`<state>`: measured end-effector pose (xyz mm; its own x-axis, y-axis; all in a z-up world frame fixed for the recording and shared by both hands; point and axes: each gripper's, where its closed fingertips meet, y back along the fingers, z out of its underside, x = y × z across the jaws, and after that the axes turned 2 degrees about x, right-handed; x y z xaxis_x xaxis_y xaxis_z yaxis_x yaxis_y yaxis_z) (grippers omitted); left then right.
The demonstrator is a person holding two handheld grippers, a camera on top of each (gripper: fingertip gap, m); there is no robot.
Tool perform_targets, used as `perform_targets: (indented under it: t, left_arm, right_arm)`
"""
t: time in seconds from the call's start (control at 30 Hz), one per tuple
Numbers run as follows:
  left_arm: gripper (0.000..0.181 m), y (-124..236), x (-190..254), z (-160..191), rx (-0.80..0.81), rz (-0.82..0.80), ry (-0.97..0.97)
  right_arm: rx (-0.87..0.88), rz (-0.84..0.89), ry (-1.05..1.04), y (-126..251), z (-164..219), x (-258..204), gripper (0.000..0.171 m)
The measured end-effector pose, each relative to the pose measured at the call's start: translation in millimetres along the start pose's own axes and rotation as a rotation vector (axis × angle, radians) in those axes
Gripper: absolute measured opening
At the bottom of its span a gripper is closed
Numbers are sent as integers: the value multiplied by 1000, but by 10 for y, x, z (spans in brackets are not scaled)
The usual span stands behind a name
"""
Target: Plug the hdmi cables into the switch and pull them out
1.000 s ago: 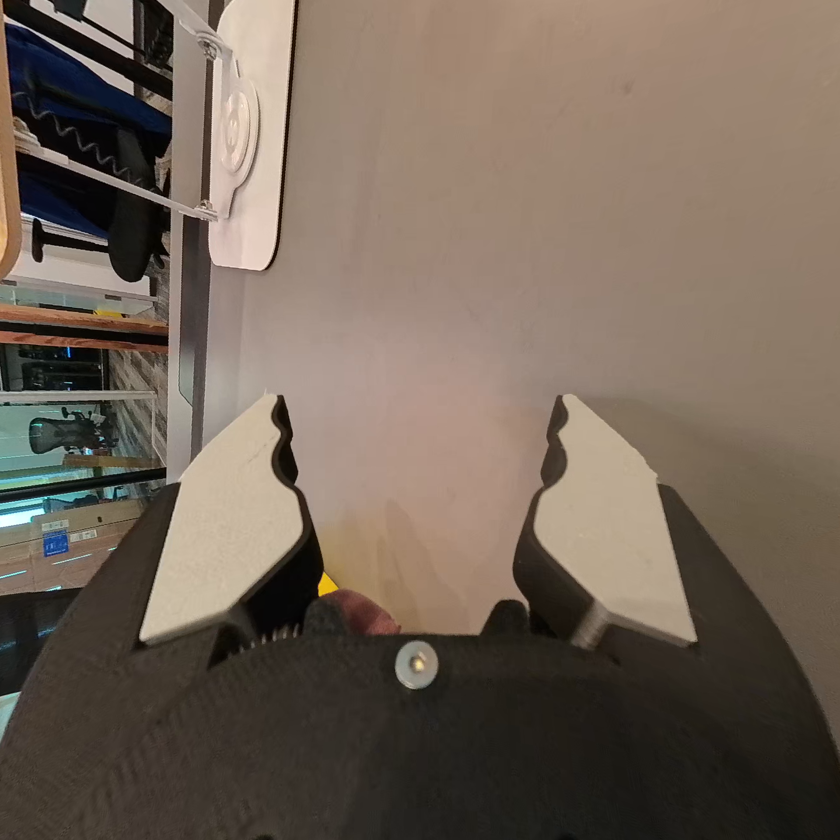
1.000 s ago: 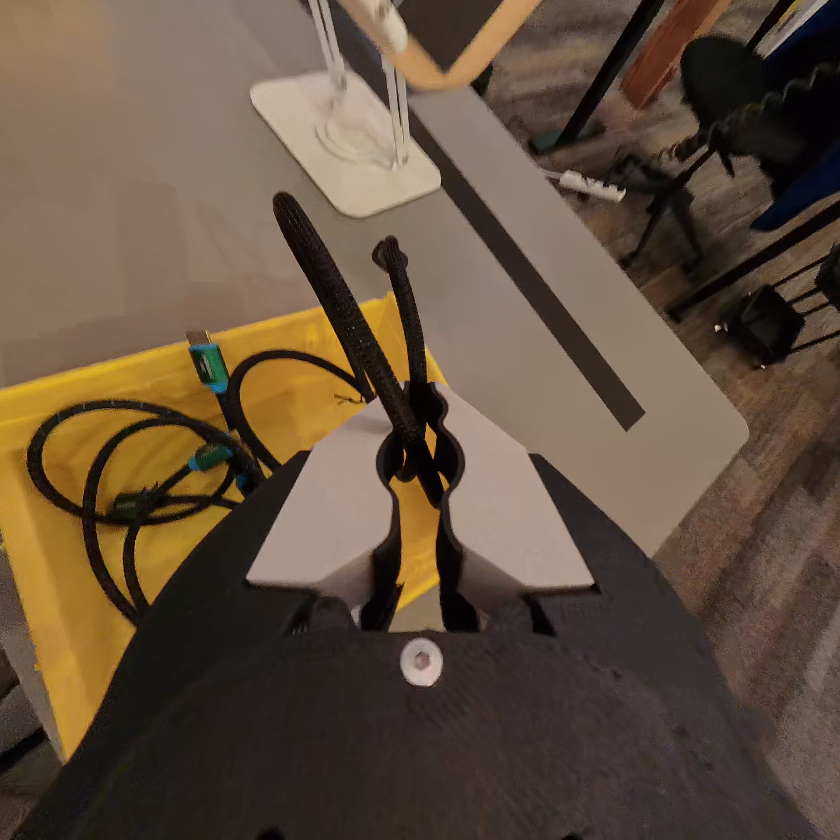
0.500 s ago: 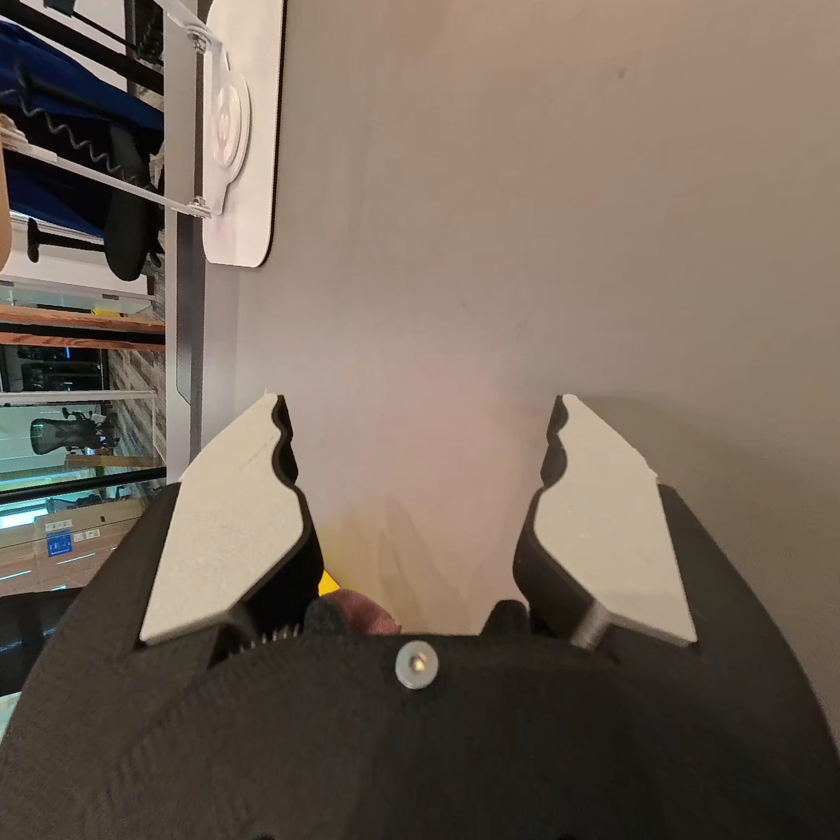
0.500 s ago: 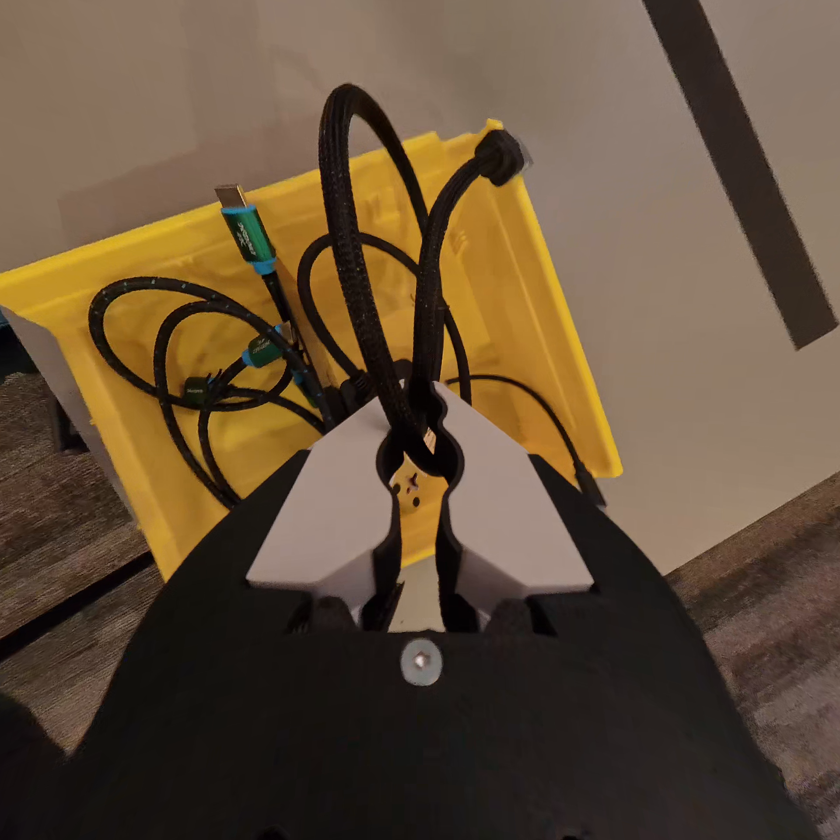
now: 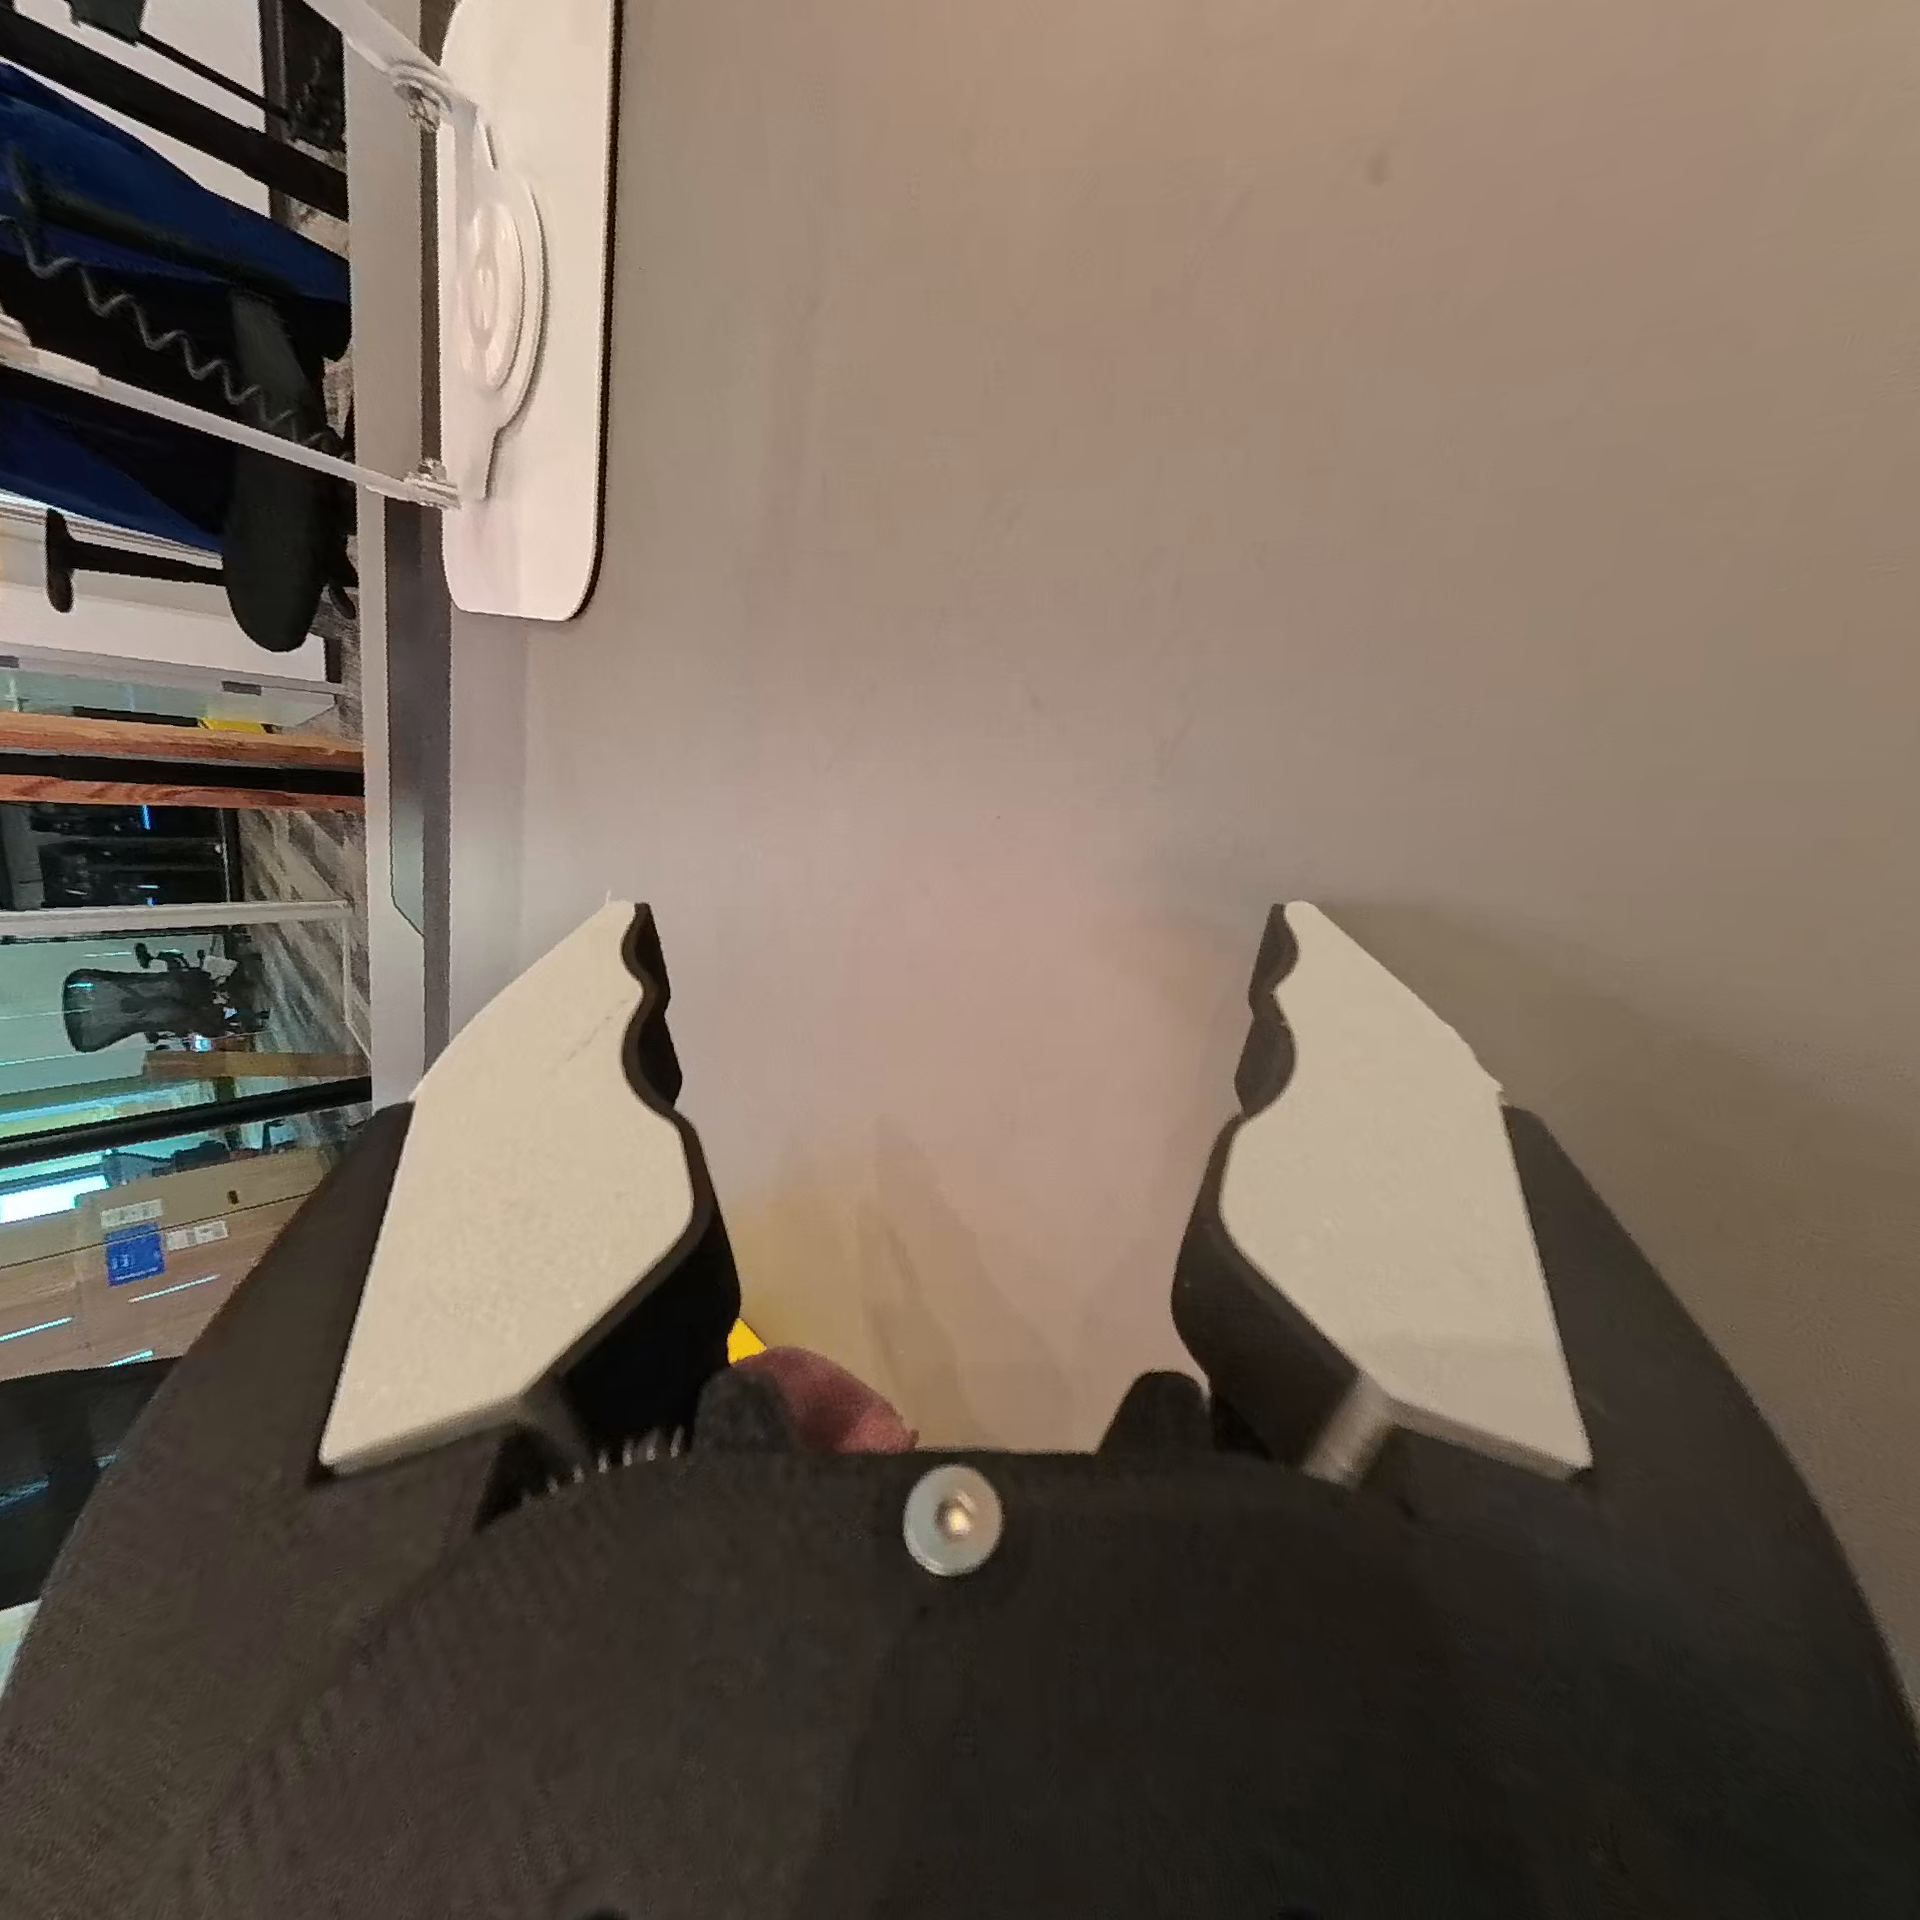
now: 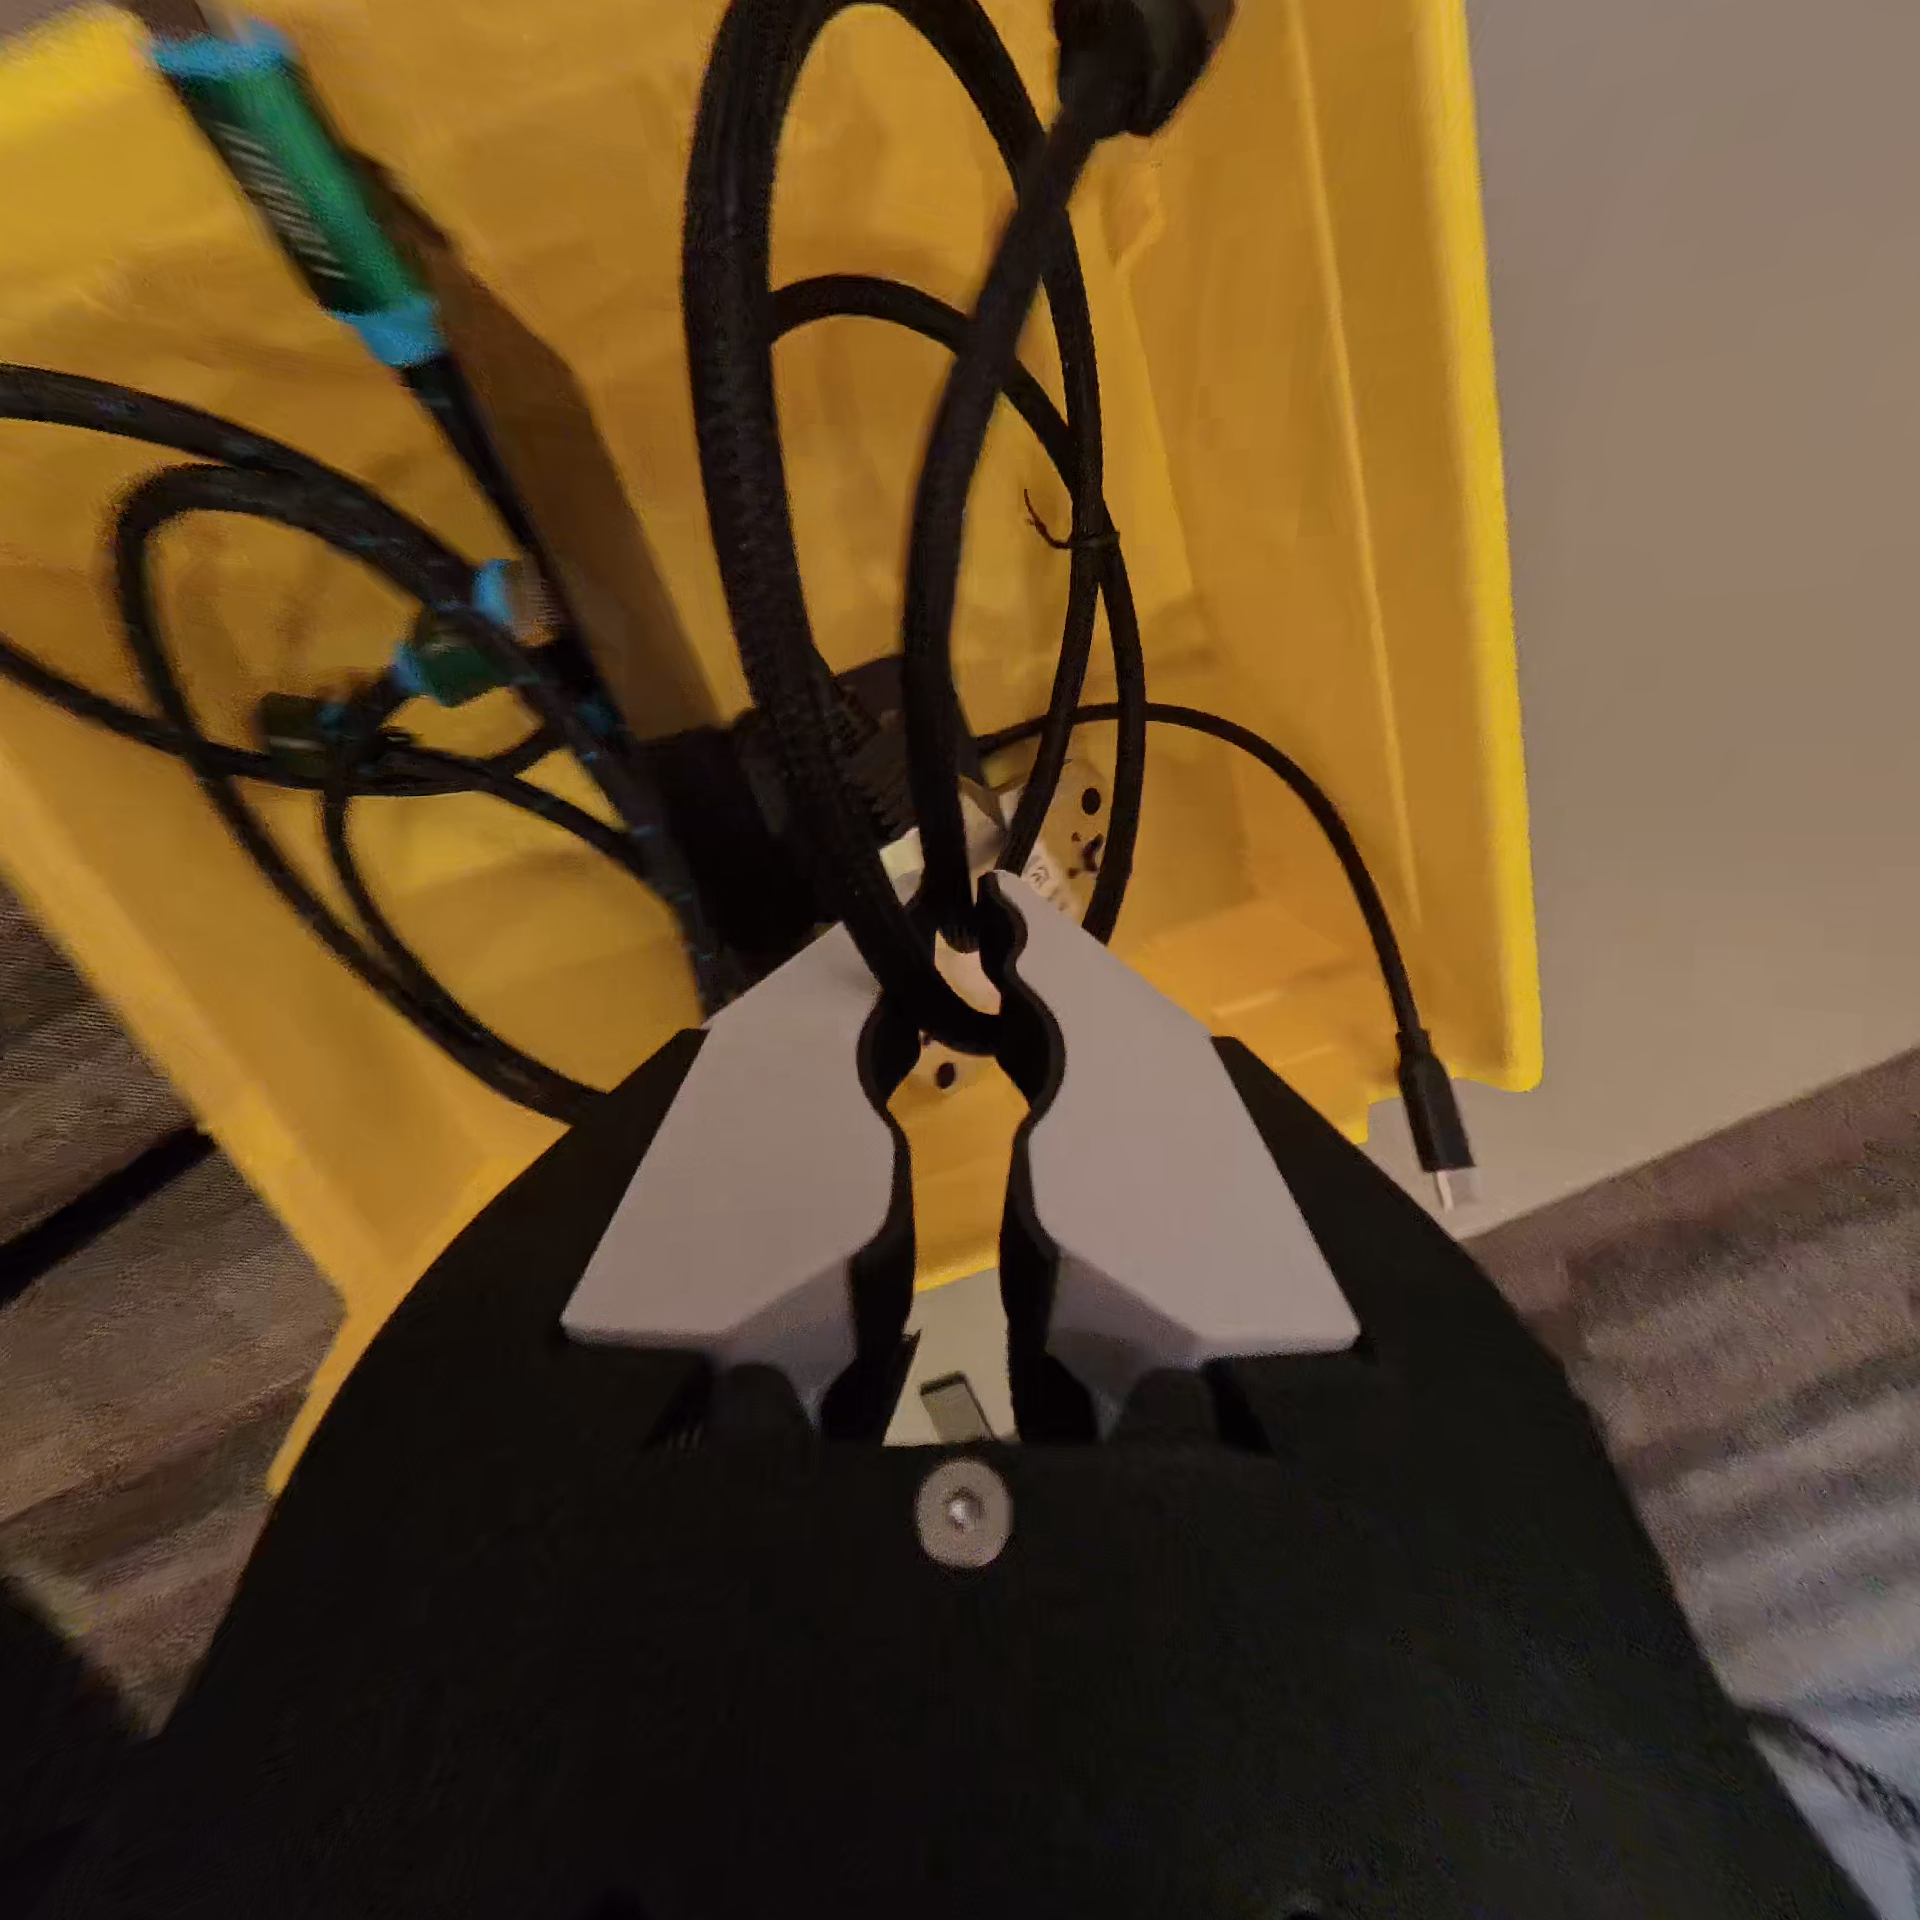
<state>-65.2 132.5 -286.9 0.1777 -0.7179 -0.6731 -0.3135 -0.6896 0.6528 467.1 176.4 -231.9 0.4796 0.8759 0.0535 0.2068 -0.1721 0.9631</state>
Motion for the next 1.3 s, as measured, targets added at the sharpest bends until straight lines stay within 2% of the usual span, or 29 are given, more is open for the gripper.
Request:
perform_targets:
  t: [0.07, 0.13, 0.23, 0.5, 0.63, 0.73, 0.9, 1.0, 1.1, 1.2, 1.3]
  left_arm:
    - [105, 5, -7, 0, 1, -1, 1]
    - [105, 11, -12, 0, 3, 0, 4]
    - [105, 18, -11, 2, 7, 6, 12]
    - [105, 40, -22, -40, 13, 8, 8]
    - [104, 118, -73, -114, 35, -5, 20]
    - [104, 181, -89, -132, 41, -17, 21]
    - [98, 400, -238, -102, 60, -89, 52]
    - [97, 615, -517, 48, 42, -181, 108]
    - [95, 877, -870, 342, 8, -280, 189]
    - [92, 1173, -1193, 804, -56, -374, 299]
    - [92, 1461, -1383, 1471, -195, -454, 396]
  right_arm:
    - [-74, 83, -4, -119, 26, 147, 13]
    - [-131, 133, -13, -194, 58, 221, 30]
    - [-178, 236, 24, -119, 87, 294, 43]
    - [-136, 364, 41, 412, 48, 175, 43]
    - [-78, 323, 61, 353, -41, -1, 40]
    - [-123, 425, 52, 351, 60, 71, 35]
    - [133, 581, -52, 641, -113, 78, 34]
    - [214, 632, -144, 759, -35, 36, 37]
    - [238, 672, -203, 798, 98, -26, 42]
    - [271, 701, -260, 825, 256, -87, 49]
    - [305, 704, -349, 798, 472, -135, 54]
